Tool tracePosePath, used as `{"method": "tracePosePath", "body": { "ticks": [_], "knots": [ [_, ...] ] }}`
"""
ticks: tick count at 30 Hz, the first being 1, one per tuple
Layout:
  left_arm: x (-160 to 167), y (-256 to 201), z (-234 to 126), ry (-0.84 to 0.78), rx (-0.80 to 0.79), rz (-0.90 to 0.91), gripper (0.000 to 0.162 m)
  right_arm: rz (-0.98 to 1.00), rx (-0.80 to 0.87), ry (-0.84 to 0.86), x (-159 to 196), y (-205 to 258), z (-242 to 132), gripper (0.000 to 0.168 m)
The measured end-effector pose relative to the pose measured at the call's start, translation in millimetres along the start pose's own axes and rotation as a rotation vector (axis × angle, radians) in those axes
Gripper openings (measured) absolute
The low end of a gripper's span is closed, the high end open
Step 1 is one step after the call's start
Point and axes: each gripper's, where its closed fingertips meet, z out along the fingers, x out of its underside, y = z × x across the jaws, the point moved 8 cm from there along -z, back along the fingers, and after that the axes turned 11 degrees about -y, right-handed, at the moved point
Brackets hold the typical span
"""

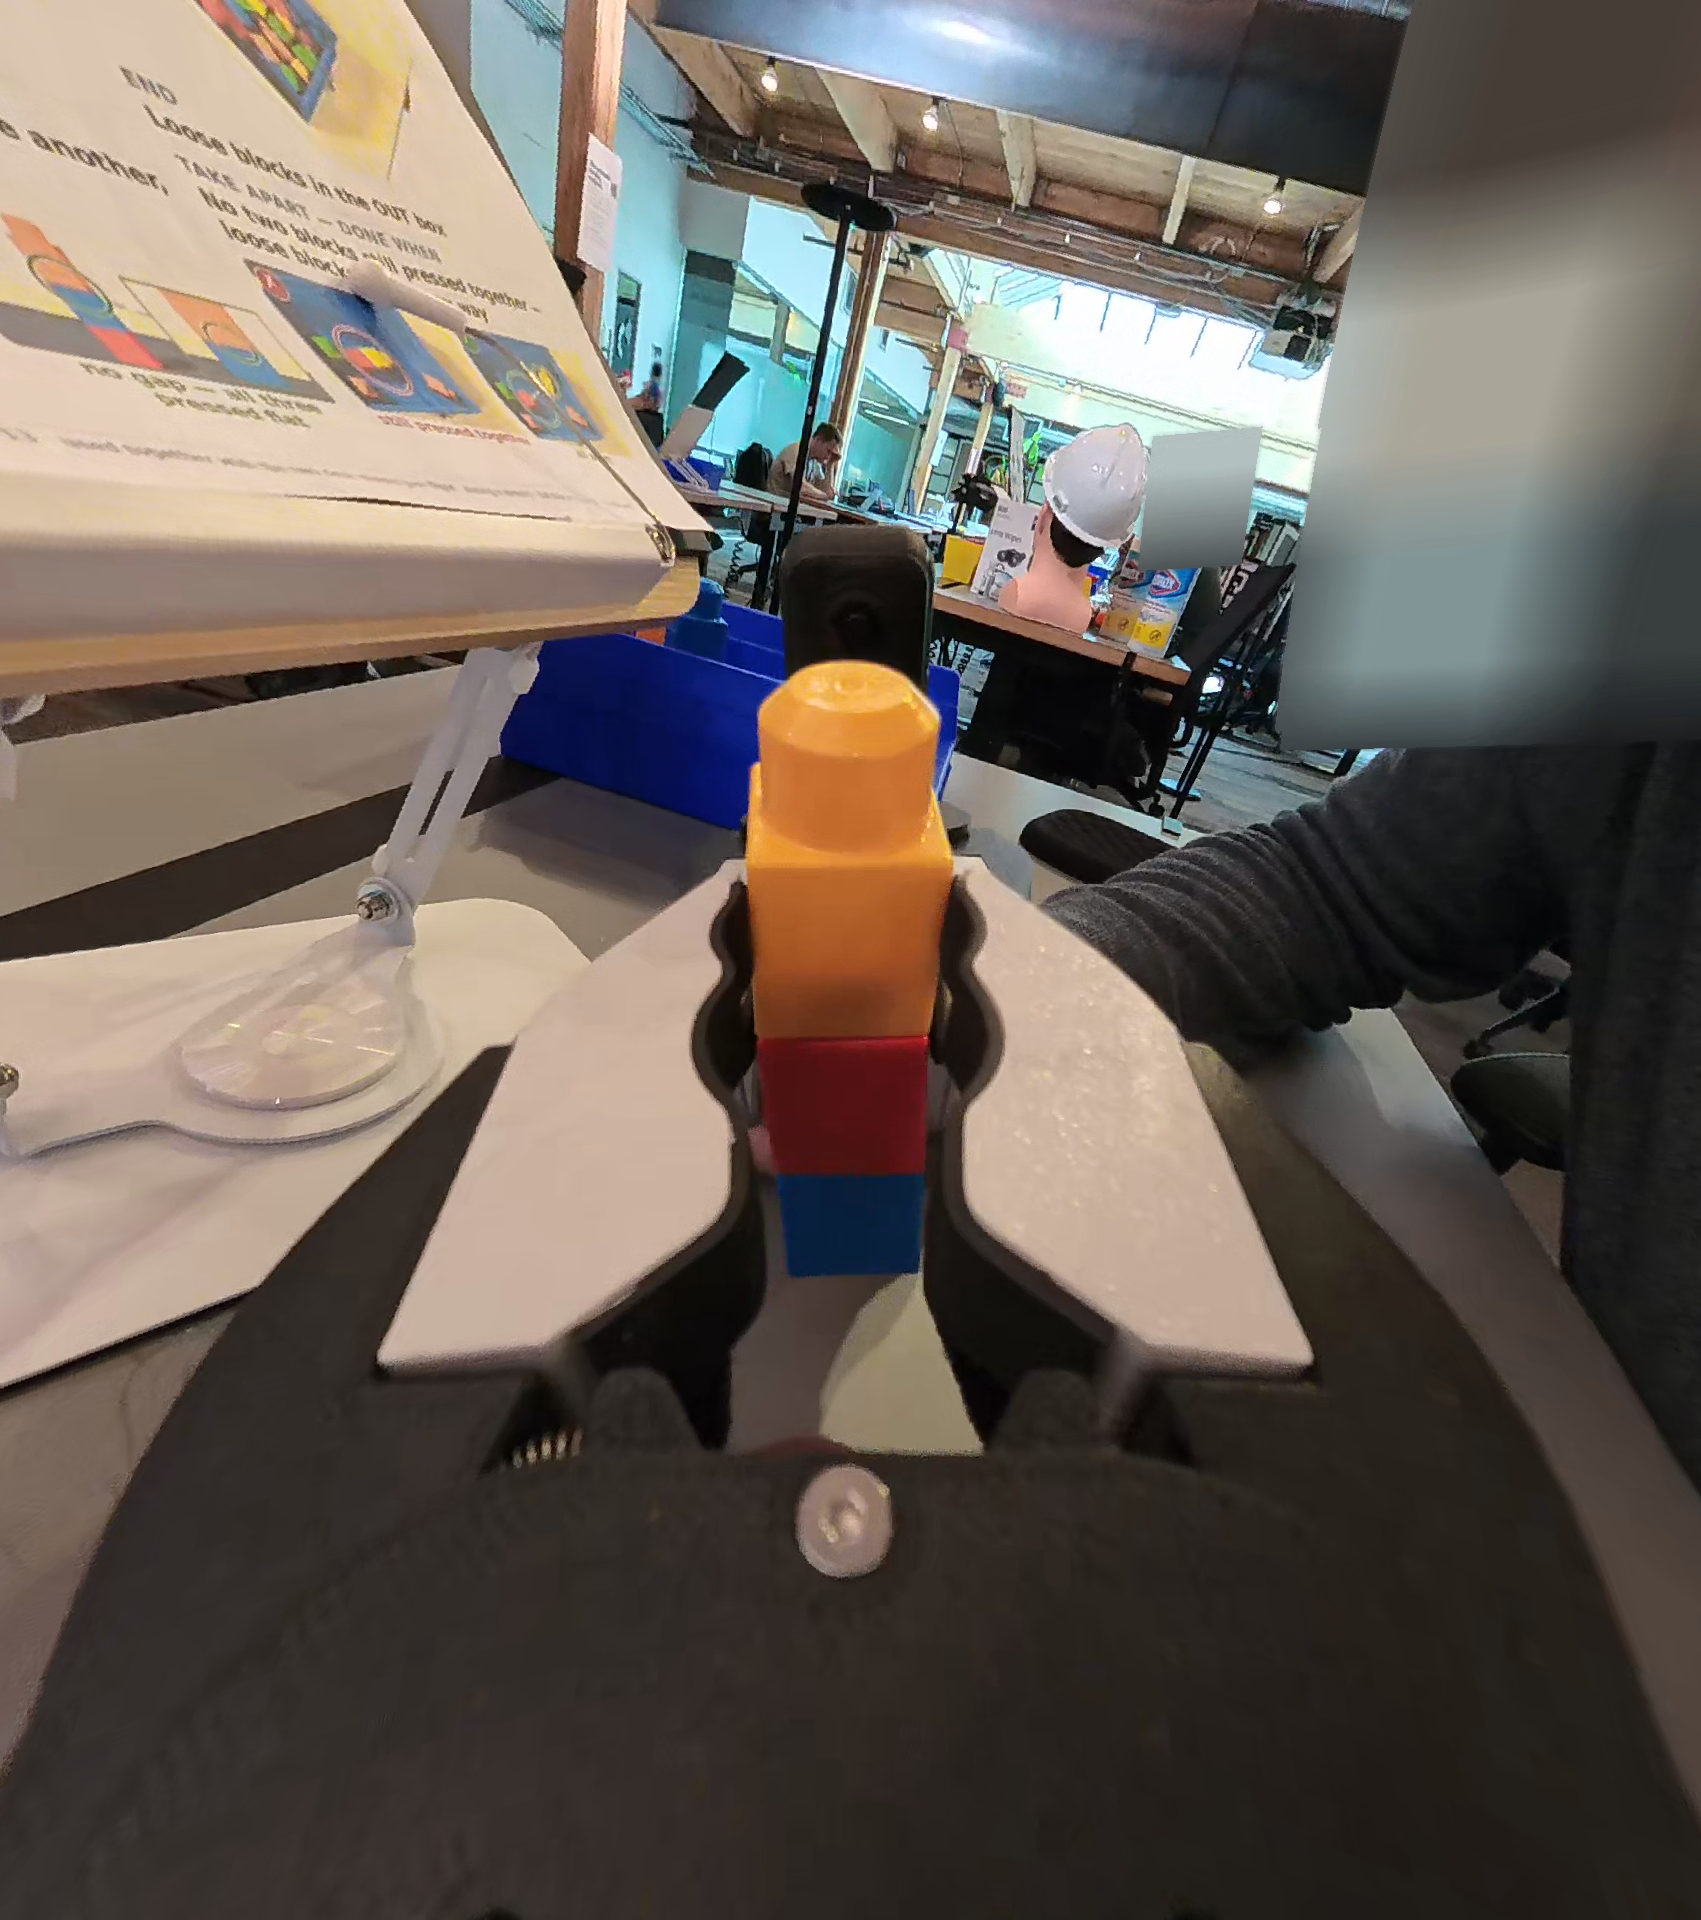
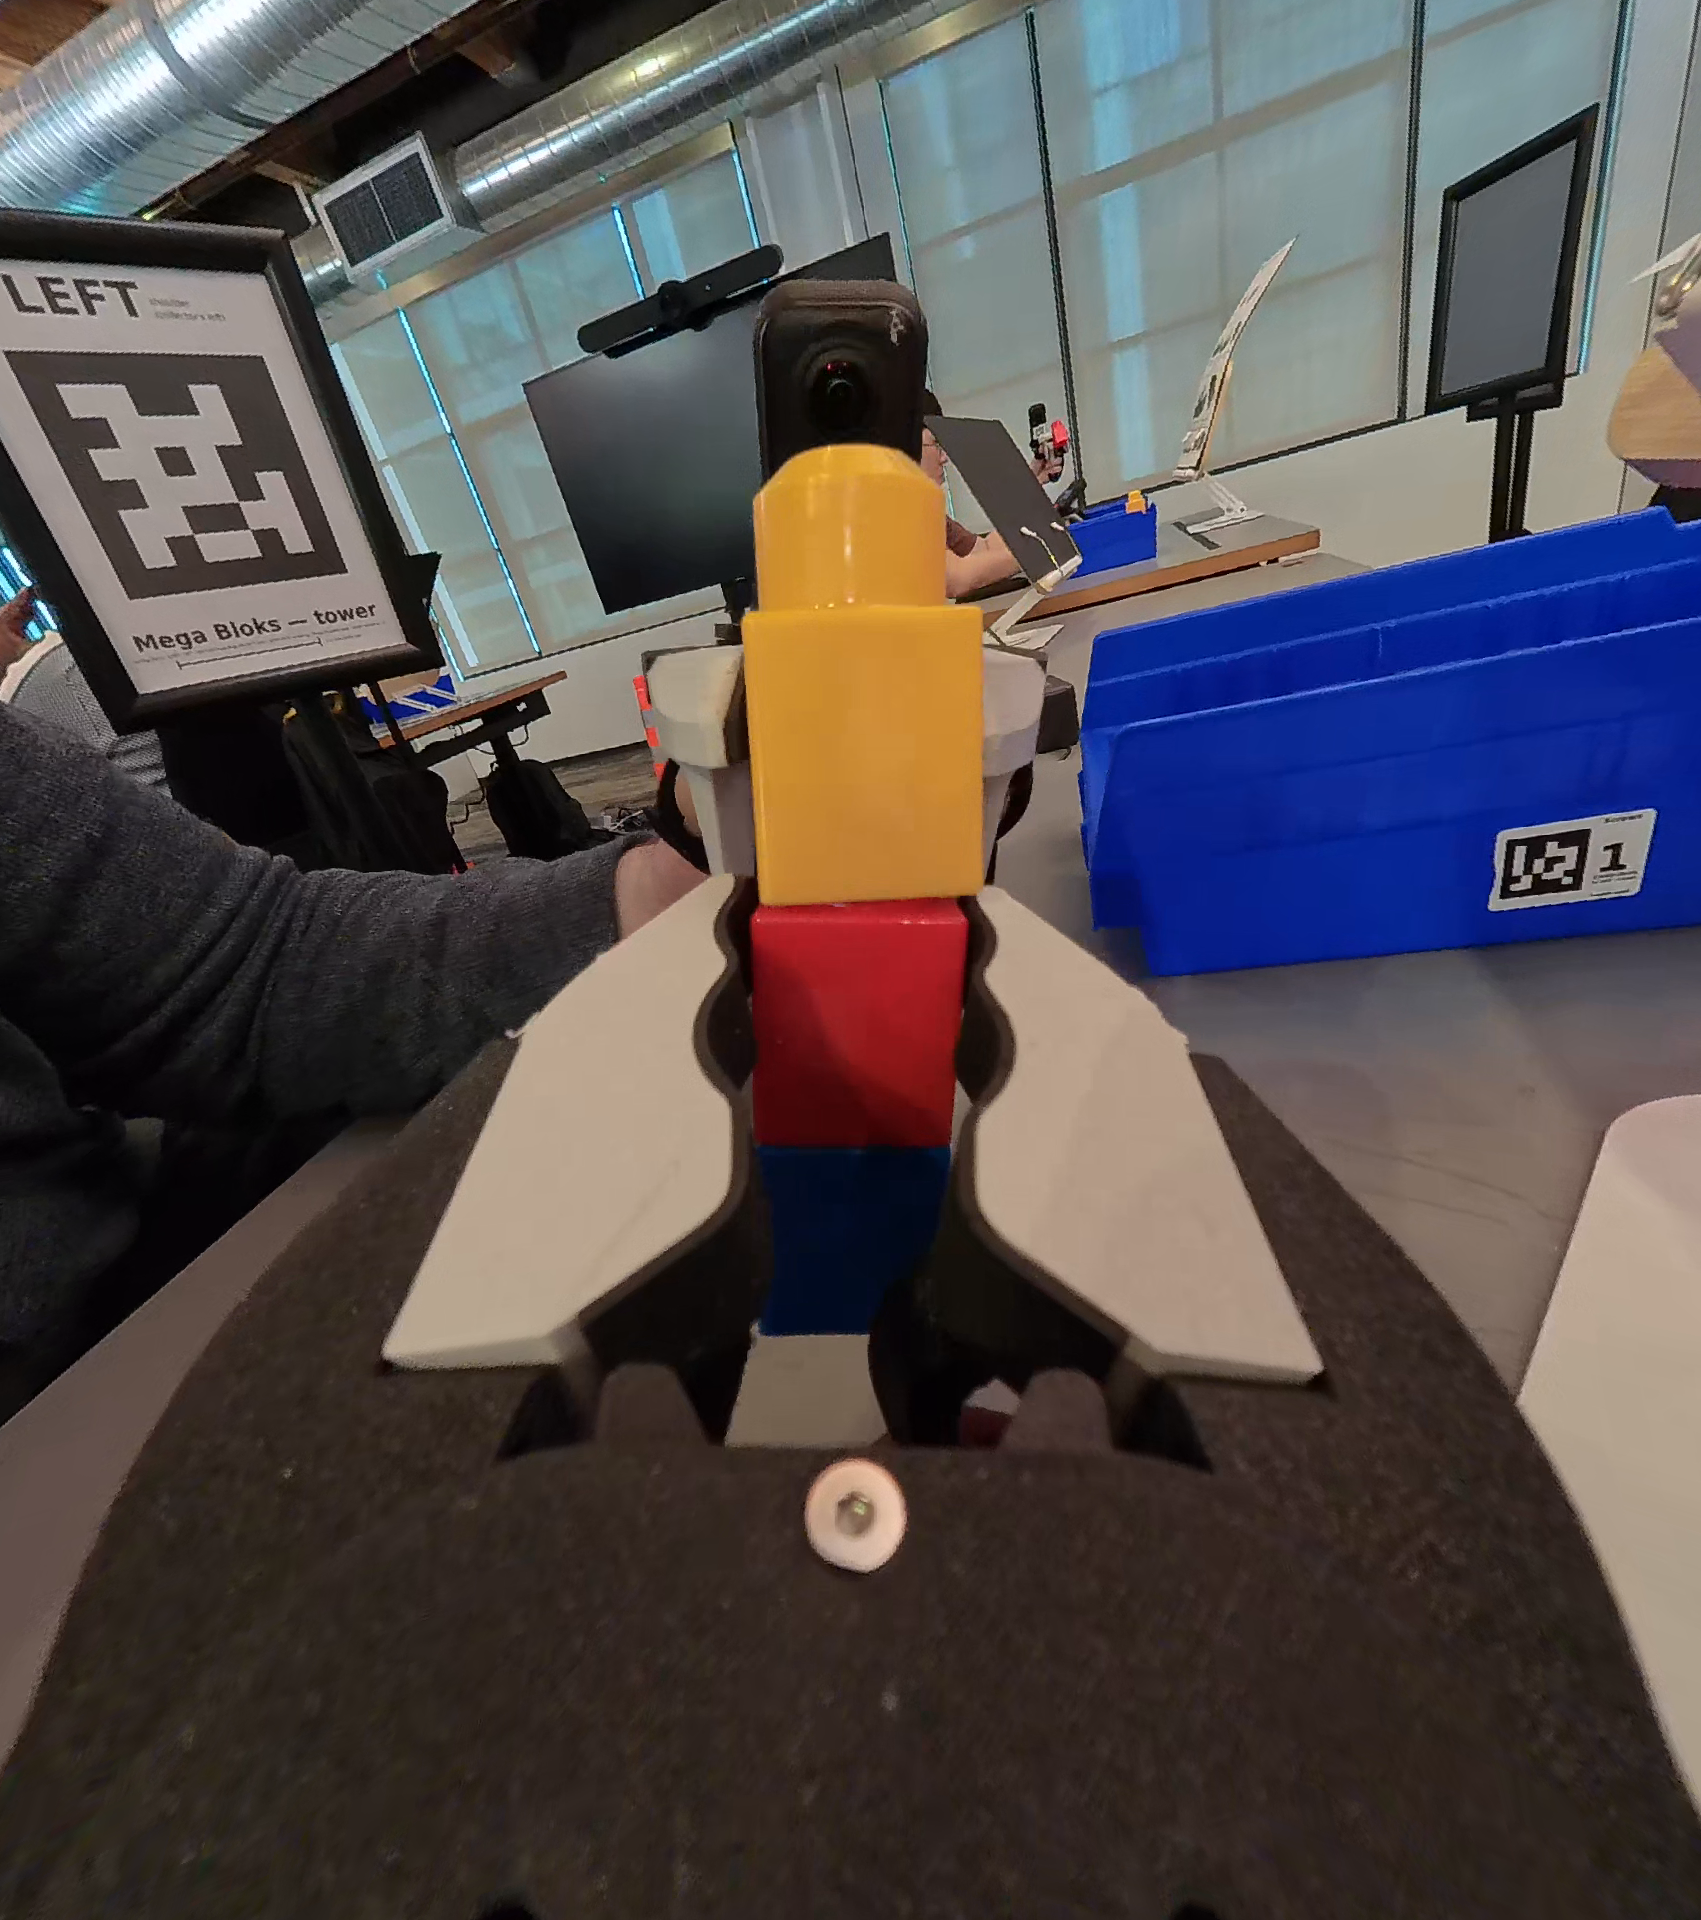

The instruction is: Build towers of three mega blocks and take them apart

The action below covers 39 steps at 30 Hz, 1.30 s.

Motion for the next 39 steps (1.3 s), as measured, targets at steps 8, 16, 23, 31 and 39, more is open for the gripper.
{"method": "tracePosePath", "body": {
  "ticks": [8, 16, 23, 31, 39],
  "knots": [
    [-0.7, -0.8, -3.8, 0.075, 0.056, 0.014, 0.035, -0.011, -0.025, 0.018, 1.0, 2.7, 1.3, 0.036],
    [-0.1, -0.5, -5.6, 0.097, 0.067, 0.016, 0.035, -0.011, -0.029, 0.022, 1.4, 3.1, 1.5, 0.036],
    [-0.5, 2.6, -5.2, 0.09, 0.028, -0.029, 0.039, 0.012, -0.023, -0.022, -1.1, 0.9, -1.1, 0.036],
    [-0.7, -0.9, -2.0, 0.044, 0.031, -0.025, 0.034, 0.002, -0.025, 0.01, 0.8, 2.2, 1.3, 0.036],
    [-7.6, -3.0, -5.5, -0.014, 0.023, -0.017, 0.034, 0.01, -0.038, 0.033, 2.2, 3.1, 3.3, 0.036]
  ]
}}
